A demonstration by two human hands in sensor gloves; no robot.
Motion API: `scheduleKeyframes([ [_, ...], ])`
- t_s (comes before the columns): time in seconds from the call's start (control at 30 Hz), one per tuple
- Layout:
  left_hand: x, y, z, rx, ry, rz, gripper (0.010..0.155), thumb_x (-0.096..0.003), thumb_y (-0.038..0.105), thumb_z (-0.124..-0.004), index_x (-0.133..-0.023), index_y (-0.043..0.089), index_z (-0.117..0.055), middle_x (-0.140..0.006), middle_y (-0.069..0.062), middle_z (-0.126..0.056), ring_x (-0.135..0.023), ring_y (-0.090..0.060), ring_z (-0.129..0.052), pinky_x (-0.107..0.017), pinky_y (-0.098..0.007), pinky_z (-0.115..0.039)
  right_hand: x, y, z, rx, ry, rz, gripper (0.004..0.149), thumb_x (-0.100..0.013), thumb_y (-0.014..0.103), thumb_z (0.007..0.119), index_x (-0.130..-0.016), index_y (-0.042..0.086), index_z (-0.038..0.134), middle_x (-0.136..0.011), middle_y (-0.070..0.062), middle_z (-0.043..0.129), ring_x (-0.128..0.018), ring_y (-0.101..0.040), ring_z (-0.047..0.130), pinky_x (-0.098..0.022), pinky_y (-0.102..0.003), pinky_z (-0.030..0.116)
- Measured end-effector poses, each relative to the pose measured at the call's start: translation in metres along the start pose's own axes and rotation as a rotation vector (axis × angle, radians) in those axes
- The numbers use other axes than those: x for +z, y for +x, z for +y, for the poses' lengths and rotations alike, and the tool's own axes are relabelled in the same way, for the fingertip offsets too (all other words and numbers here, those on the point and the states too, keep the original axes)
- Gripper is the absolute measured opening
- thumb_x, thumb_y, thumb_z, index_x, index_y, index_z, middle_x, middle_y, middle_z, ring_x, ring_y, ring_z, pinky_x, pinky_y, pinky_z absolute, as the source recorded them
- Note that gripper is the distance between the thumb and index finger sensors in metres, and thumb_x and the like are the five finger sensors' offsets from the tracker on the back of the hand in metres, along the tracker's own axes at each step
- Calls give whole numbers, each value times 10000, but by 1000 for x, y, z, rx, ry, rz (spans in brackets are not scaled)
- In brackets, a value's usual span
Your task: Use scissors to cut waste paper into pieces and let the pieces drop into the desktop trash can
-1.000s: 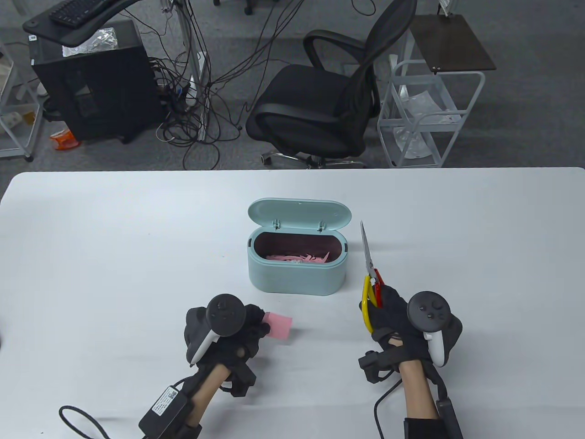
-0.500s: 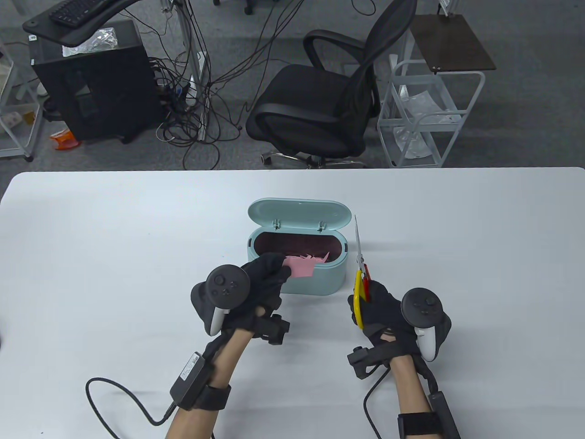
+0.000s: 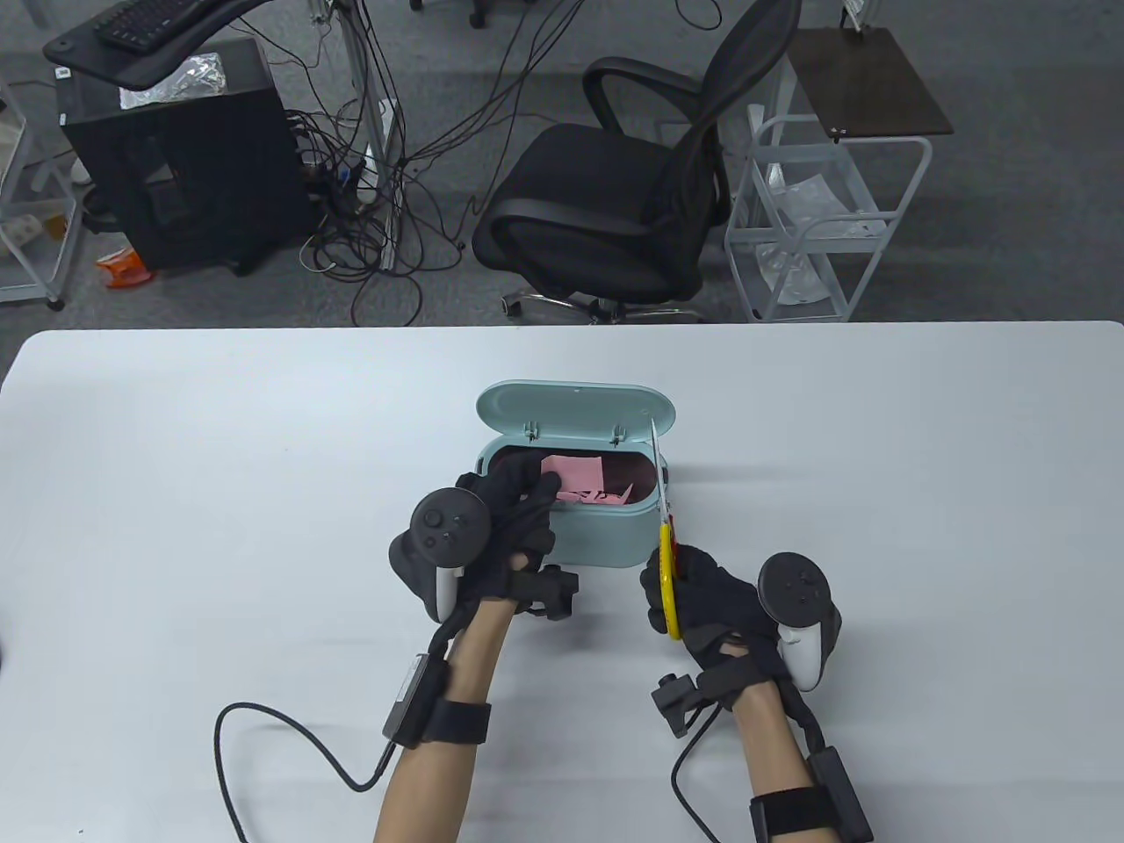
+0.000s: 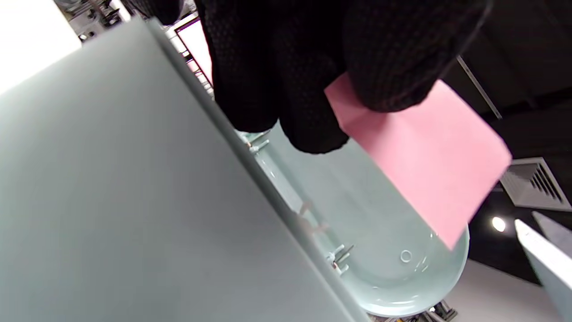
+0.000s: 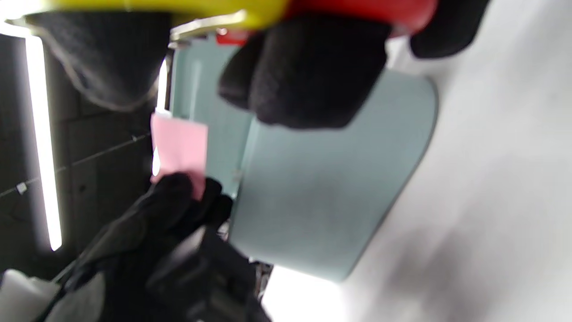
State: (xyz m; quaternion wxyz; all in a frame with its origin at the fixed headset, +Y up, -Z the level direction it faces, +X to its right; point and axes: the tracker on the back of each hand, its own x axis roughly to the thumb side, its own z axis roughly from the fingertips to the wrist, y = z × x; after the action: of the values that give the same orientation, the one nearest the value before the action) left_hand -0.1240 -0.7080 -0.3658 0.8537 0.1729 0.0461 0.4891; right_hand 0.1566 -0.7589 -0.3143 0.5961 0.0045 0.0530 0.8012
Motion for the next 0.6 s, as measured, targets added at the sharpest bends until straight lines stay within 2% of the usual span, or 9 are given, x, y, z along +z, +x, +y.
scheduleKeyframes([
  [0.13,-3,-2,1,12,-7,24,411,-390,413,-910,-767,252,-914,-667,62,-1049,-705,-223,-1030,-740,-658,-486,1,-4,14,71,169,49,854,-374,678,700,-956,89,491,-853,-69,725,-600,-269,878,-669,-723,459],
  [0.2,-4,-4,1,46,-22,45,411,-393,410,-912,-769,244,-917,-654,53,-1046,-698,-229,-1022,-732,-682,-458,0,-5,17,122,214,45,887,-384,711,656,-975,87,437,-895,-81,683,-645,-277,851,-672,-728,442],
  [0.23,-6,-7,1,73,-37,94,410,-392,407,-913,-764,235,-923,-643,48,-1049,-692,-236,-1021,-725,-696,-443,0,-6,19,131,241,44,895,-389,718,642,-981,86,417,-909,-89,667,-659,-284,840,-674,-732,433],
  [0.33,-8,-13,1,211,-68,231,399,-399,396,-907,-754,216,-939,-629,33,-1055,-716,-246,-991,-704,-736,-351,-1,-7,24,140,257,59,893,-394,720,636,-981,81,423,-905,-98,672,-648,-288,842,-676,-724,445],
  [0.43,-12,-13,4,200,-128,245,396,-400,390,-905,-751,214,-947,-622,32,-1061,-736,-245,-976,-700,-740,-334,-2,-9,27,156,260,58,882,-390,735,632,-963,84,475,-855,-79,730,-582,-265,881,-670,-668,546],
  [0.6,-17,-19,7,287,-178,284,395,-400,386,-905,-750,208,-951,-614,29,-1063,-740,-240,-971,-703,-736,-336,-4,-12,33,167,244,62,860,-374,756,645,-922,97,575,-774,-45,811,-489,-229,933,-638,-606,654],
])
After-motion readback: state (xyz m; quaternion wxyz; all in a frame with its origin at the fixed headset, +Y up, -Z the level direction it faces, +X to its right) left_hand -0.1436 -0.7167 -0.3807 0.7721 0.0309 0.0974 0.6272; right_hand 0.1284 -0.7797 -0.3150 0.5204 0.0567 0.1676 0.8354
